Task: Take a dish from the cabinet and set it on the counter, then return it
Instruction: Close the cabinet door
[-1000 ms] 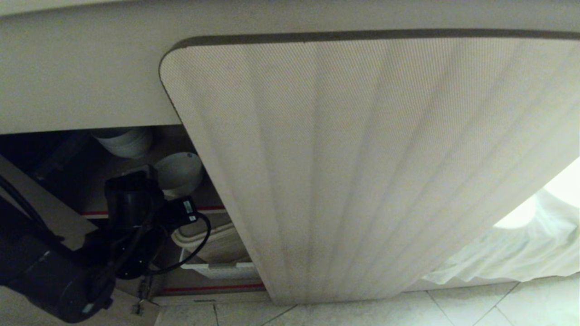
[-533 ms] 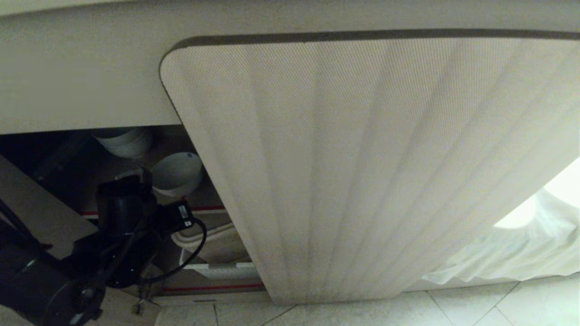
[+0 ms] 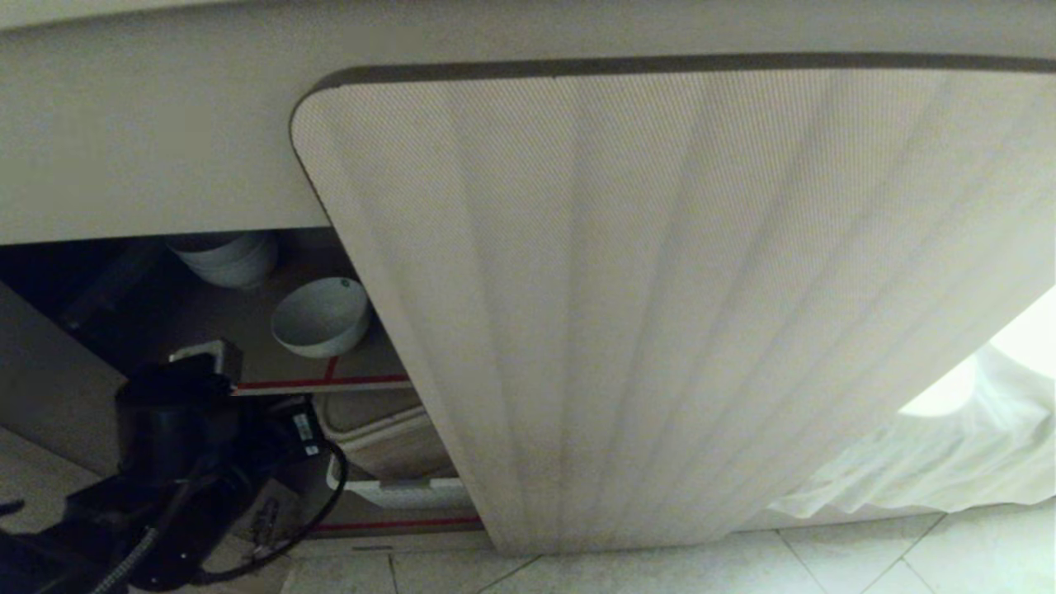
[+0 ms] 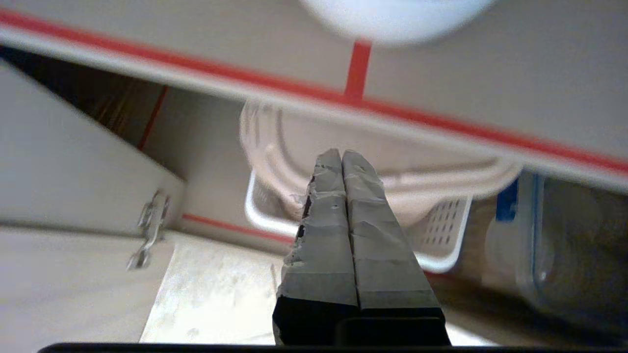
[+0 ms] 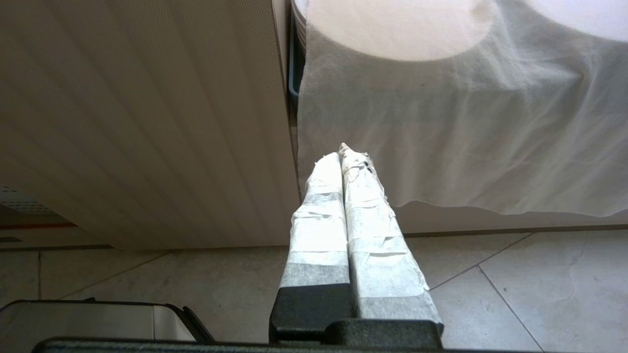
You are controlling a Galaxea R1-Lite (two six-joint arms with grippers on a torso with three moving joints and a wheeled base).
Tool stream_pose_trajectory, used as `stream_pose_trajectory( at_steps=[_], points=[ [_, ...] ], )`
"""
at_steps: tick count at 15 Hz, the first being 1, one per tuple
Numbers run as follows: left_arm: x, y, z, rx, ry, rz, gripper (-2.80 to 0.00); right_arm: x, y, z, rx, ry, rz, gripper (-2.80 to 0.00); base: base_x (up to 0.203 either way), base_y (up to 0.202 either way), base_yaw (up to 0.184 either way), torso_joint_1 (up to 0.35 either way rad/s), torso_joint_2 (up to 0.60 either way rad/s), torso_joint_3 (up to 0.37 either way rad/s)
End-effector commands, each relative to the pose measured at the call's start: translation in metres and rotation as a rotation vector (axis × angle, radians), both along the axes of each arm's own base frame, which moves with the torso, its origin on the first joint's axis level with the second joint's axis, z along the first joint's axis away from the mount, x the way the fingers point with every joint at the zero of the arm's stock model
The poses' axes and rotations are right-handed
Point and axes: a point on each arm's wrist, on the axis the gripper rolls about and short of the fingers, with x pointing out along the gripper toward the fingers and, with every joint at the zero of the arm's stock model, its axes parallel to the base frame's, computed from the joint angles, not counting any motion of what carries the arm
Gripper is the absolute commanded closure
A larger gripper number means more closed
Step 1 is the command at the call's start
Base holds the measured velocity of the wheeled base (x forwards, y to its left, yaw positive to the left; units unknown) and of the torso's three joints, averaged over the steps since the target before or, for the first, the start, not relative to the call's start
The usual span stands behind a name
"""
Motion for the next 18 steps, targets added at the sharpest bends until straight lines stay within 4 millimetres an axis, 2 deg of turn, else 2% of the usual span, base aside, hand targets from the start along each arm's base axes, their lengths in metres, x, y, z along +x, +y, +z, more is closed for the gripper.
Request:
stream_pose_trajectory(
  at_steps=[1, 8, 13, 18],
  points=[
    [-0.020, 0.003, 0.004, -0.007, -0.019, -0.011, 0.00, 0.000, 0.000, 0.000, 0.000, 0.000, 0.000, 0.00, 0.000, 0.000, 0.000, 0.000, 0.00, 0.000],
    [-0.073, 0.014, 0.003, -0.015, -0.028, -0.056, 0.00, 0.000, 0.000, 0.000, 0.000, 0.000, 0.000, 0.00, 0.000, 0.000, 0.000, 0.000, 0.00, 0.000],
    [-0.103, 0.021, 0.012, -0.025, -0.047, -0.089, 0.00, 0.000, 0.000, 0.000, 0.000, 0.000, -0.001, 0.00, 0.000, 0.000, 0.000, 0.000, 0.00, 0.000],
    [-0.121, 0.029, 0.015, -0.020, -0.064, -0.084, 0.00, 0.000, 0.000, 0.000, 0.000, 0.000, -0.001, 0.00, 0.000, 0.000, 0.000, 0.000, 0.00, 0.000]
  ],
)
